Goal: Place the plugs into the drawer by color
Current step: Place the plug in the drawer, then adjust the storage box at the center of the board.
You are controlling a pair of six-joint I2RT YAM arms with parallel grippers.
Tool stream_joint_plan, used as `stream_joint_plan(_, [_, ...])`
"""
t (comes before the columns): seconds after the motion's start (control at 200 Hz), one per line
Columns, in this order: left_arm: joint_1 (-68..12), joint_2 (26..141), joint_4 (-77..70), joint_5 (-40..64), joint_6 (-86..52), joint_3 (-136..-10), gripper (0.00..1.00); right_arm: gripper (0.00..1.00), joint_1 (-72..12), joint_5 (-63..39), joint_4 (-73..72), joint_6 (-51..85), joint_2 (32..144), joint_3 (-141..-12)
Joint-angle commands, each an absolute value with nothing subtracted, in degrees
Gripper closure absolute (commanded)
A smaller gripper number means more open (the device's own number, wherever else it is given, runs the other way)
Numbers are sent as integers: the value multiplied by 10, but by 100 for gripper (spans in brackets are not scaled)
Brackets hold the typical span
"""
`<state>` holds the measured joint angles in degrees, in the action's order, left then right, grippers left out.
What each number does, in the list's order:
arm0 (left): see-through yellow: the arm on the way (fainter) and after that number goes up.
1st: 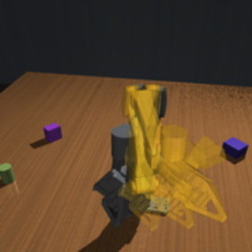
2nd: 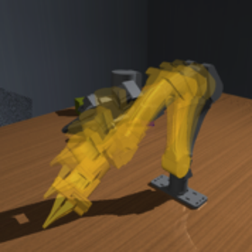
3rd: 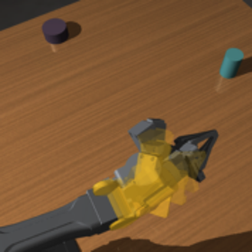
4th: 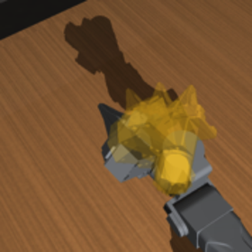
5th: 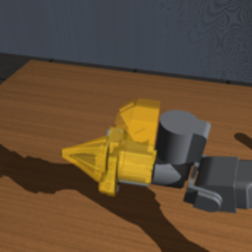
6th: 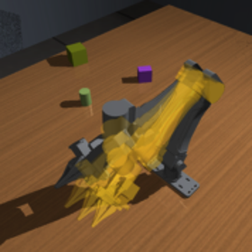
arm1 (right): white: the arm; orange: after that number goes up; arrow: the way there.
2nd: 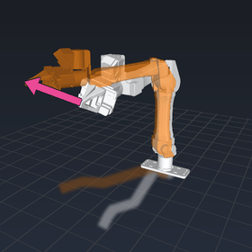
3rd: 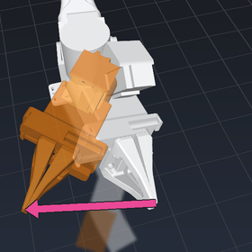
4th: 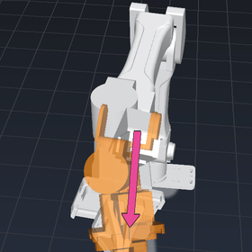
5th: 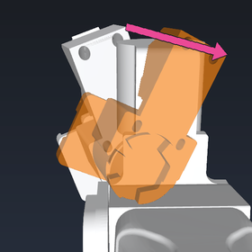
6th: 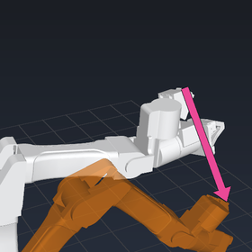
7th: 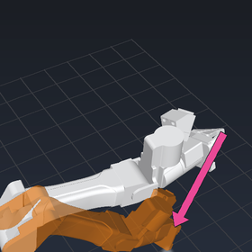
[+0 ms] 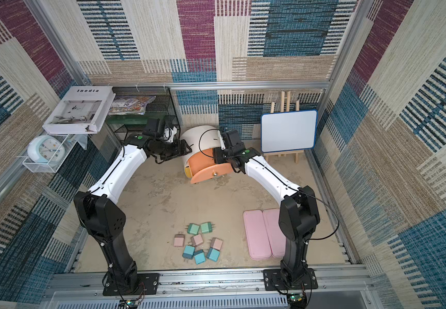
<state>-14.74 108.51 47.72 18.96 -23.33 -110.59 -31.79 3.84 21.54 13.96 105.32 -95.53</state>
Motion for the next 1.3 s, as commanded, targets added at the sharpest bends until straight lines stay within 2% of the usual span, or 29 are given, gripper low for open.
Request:
stream_joint_plan(0.0, [-147,1080,483,188,-227,-1105,19,30,-319,34,207,136,1046,-968])
stream_joint_plan(0.285, [-143,1078,483,186,-220,-1105,20,25,-321,-18,225,128,998,-990])
stream_joint_plan(0.446, [-141,1072,480,188,-220,-1105,20,21,-318,-39,211,123,956,-944])
stream_joint_plan(0.616, [-138,1065,480,183,-228,-1112,20,20,-282,-124,183,136,952,-921])
stream_joint_plan(0.726, [-138,1057,477,176,-242,-1105,20,19,-244,-192,149,155,967,-920])
stream_joint_plan(0.841, [-138,1059,475,184,-250,-1104,20,8,-201,-313,116,161,997,-934])
stream_joint_plan(0.937, [-138,1071,475,201,-249,-1115,19,2,-178,-363,104,159,1023,-955])
stream_joint_plan(1.292, [-137,1132,474,262,-258,-1175,20,2,-153,-454,85,183,1129,-1010])
